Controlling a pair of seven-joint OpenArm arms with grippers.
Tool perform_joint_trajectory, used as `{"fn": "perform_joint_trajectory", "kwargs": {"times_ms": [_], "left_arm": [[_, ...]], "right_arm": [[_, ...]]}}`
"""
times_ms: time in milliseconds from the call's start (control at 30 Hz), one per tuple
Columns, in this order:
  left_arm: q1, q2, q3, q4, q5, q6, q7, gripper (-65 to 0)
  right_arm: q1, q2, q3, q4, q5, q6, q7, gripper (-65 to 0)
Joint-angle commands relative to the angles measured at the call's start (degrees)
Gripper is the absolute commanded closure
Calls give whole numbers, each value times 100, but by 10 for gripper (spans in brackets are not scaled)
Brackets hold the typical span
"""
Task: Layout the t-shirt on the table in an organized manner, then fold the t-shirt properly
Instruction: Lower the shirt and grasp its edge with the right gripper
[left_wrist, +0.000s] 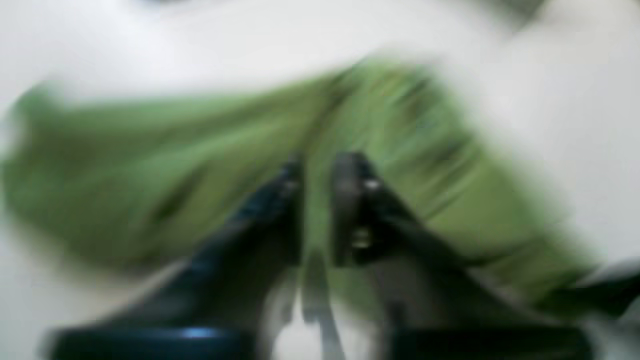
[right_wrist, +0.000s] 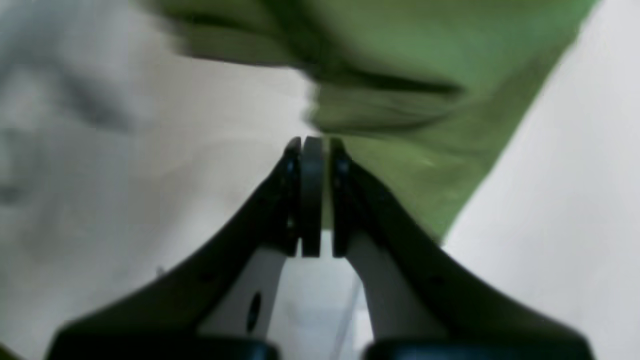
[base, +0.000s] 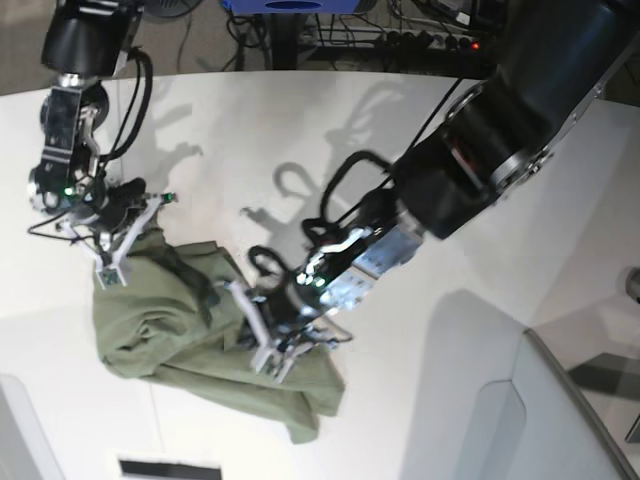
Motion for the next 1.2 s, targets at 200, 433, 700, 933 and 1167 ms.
{"fn": "perform_joint_trajectory", "kwargs": {"times_ms": [200, 433, 700, 933, 1167], "left_arm": [[283, -117, -1367, 62, 1355, -46, -211, 0], [-68, 921, -1499, -844, 2850, -73, -870, 0], [-569, 1113, -1508, -1952, 2322, -618, -1529, 0], [-499, 1113, -374, -2488, 2120, -627, -1538, 0], [-139, 1113, 48, -1873, 2111, -600, -1521, 0]], "right_arm": [[535, 54, 413, -375, 25, 6, 384, -23], [474, 46, 456, -384, 43, 6, 384, -21], [-247, 46, 474, 363, 43, 6, 420, -21], [-643, 11, 430, 1110, 51, 6, 393, -21], [-423, -69, 421, 803, 43, 6, 420, -21]]}}
